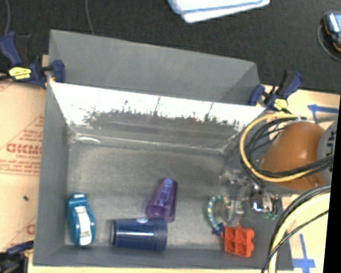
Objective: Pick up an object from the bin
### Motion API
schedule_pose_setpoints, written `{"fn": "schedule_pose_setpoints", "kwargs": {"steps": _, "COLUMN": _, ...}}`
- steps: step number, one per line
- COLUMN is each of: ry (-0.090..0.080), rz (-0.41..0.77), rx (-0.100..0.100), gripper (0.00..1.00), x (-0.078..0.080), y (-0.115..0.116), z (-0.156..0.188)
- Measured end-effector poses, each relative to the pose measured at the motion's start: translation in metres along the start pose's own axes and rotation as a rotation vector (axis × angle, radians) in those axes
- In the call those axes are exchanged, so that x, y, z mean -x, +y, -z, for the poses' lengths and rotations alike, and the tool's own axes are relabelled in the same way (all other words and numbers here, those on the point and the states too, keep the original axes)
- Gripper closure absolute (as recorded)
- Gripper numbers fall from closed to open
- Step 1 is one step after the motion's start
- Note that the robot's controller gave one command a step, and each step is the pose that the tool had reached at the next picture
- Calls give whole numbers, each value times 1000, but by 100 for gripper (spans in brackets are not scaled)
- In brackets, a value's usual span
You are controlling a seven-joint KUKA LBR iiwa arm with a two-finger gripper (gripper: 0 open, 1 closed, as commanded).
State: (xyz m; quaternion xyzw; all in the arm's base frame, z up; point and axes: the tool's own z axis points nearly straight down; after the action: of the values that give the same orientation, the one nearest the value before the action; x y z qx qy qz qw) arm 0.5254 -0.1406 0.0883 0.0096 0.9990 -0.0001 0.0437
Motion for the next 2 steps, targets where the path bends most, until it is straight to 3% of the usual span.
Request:
{"fn": "schedule_pose_setpoints", "kwargs": {"steps": 1, "ry": 44, "rz": 6, "rx": 0, "gripper": 100, "x": -13, "y": -3, "z": -7}}
{"fn": "schedule_pose_setpoints", "kwargs": {"steps": 2, "ry": 44, "rz": 6, "rx": 0, "gripper": 100, "x": -13, "y": -3, "z": -7}}
